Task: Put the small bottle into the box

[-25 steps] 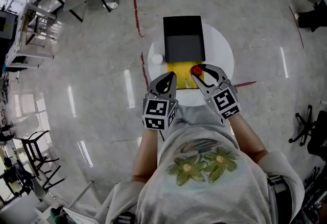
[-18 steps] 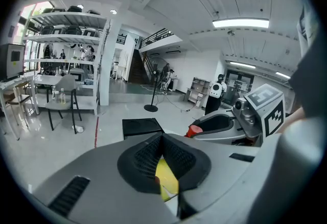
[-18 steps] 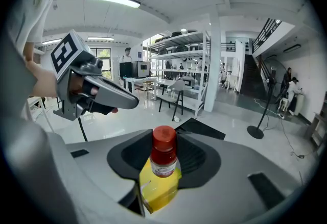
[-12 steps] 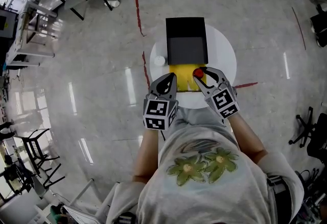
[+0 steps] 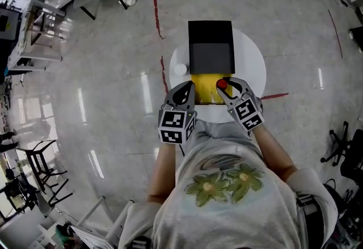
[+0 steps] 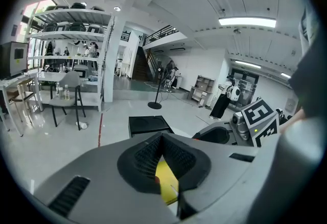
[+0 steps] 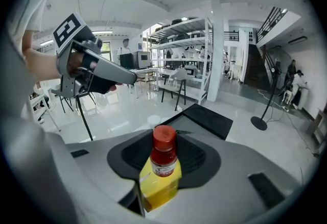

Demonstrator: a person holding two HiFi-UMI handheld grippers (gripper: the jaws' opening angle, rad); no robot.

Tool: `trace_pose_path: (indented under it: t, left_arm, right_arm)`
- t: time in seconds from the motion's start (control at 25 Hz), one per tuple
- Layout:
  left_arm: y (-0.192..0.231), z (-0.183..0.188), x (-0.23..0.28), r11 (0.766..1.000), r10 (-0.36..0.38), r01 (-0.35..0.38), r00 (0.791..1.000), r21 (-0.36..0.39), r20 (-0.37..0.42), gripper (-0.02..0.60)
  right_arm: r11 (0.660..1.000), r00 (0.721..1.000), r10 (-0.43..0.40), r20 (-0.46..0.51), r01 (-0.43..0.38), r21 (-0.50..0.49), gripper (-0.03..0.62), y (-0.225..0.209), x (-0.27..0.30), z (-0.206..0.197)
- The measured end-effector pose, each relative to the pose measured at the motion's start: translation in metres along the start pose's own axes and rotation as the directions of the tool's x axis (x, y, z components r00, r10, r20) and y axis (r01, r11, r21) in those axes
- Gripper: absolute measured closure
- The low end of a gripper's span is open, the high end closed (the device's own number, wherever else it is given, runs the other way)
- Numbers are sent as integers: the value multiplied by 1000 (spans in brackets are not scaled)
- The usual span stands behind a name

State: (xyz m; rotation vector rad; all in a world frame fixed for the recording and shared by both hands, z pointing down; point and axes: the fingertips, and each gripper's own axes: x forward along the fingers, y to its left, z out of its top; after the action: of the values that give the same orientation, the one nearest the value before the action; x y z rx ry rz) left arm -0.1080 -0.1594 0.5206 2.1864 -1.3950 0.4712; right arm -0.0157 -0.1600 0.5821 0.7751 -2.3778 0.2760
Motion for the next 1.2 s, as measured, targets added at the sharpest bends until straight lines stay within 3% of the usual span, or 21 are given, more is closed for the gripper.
trace_pose_path:
  t: [0.64, 1.2]
  left_arm:
    - [24, -3, 26, 1000, 13, -14, 999, -19, -49, 581]
    - [35, 4, 44, 1000, 14, -14, 997, 3, -78, 581]
  right_arm:
    - [999, 993, 38, -116, -39, -4, 447, -15, 45, -40]
    - [999, 989, 49, -136, -48, 11, 447, -26, 74, -57]
